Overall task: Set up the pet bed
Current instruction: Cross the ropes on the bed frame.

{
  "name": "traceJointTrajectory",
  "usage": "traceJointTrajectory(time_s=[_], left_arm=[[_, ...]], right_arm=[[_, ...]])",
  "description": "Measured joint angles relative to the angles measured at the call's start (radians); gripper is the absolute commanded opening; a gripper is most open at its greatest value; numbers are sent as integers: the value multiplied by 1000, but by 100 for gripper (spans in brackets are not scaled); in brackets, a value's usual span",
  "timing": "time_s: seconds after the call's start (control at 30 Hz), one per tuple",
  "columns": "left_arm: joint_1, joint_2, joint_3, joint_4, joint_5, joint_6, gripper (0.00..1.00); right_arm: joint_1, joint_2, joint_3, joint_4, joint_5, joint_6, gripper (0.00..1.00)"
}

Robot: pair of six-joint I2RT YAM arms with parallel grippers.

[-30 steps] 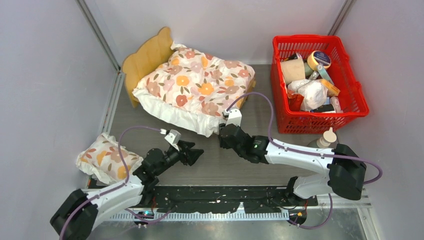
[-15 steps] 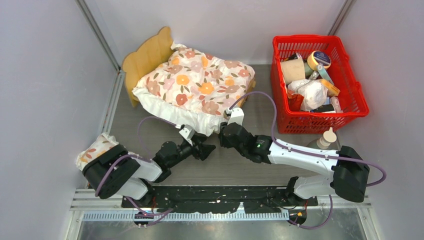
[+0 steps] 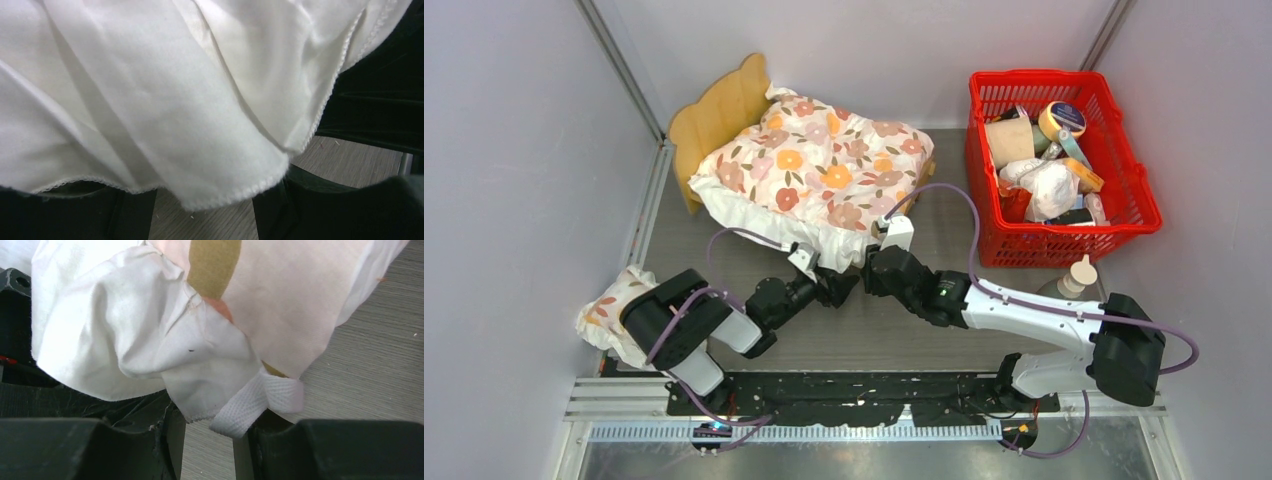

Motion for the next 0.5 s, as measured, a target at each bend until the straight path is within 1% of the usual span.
traceJointTrajectory(time_s=[0.2,0.27,0.3,0.37,0.47,0.5], left_arm=[[0,32,56,10,-3,20,60],[0,48,64,12,-3,21,55],[0,56,69,13,-3,21,50],[0,77,80,13,-1,20,37],[0,99,93,13,9,14,8],[0,99,93,12,14,11,0]], right_arm=[[0,-3,-5,4,-2,3,5],[-3,-7,-10,8,-2,4,5],[-3,-10,-12,8,-3,4,5],[-3,-14,-15,10,-3,5,5],[-4,-20,-21,16,-3,7,5],[-4,-20,-22,16,-3,7,5]])
